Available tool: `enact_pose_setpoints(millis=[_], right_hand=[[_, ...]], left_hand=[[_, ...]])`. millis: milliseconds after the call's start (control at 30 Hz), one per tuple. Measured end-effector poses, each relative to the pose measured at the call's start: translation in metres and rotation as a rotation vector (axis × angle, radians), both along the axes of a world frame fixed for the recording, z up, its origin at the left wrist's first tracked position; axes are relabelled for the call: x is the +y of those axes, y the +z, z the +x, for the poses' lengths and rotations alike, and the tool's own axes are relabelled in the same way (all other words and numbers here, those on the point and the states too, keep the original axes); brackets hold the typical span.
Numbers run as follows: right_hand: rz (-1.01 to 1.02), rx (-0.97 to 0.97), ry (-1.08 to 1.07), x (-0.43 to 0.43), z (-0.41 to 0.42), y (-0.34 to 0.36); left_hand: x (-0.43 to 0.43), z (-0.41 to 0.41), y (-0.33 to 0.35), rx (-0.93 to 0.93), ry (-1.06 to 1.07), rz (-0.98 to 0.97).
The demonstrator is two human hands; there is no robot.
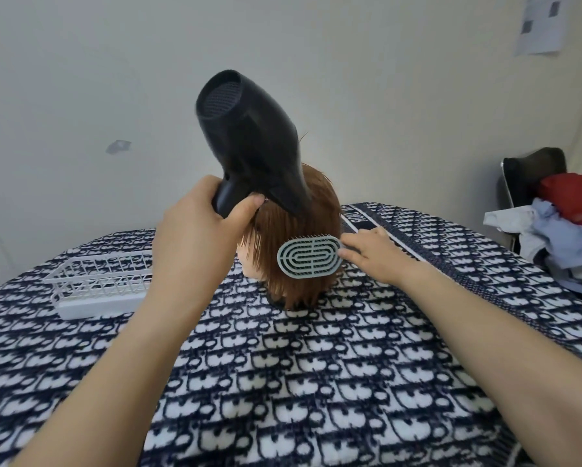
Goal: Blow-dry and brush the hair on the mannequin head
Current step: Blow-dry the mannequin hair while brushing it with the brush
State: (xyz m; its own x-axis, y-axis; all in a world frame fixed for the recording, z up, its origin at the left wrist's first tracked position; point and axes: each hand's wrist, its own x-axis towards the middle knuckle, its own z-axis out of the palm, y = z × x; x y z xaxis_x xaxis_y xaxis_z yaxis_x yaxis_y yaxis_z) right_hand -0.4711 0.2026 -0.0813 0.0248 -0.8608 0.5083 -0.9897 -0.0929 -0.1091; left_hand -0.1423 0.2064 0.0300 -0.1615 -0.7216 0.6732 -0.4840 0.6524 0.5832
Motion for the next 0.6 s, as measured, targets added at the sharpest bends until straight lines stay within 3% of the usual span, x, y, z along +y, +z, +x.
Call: enact_pose_setpoints(millis=[233,433,600], right_hand=[[0.062,-0.002,-0.023,0.0,0.001,-0.007],[0.085,0.004,-0.03,0.003,0.002,-0.013],[0.15,0.128,-0.038,0.007,0.003,-0.026]], left_hand=[[0.004,0.0,-0.005,-0.061,0.036,-0.071],[0.003,0.0,-0.009,-0.039,-0.027,-0.007],[0.004,-0.001,-0.013,-0.052,-0.03,-0.005]])
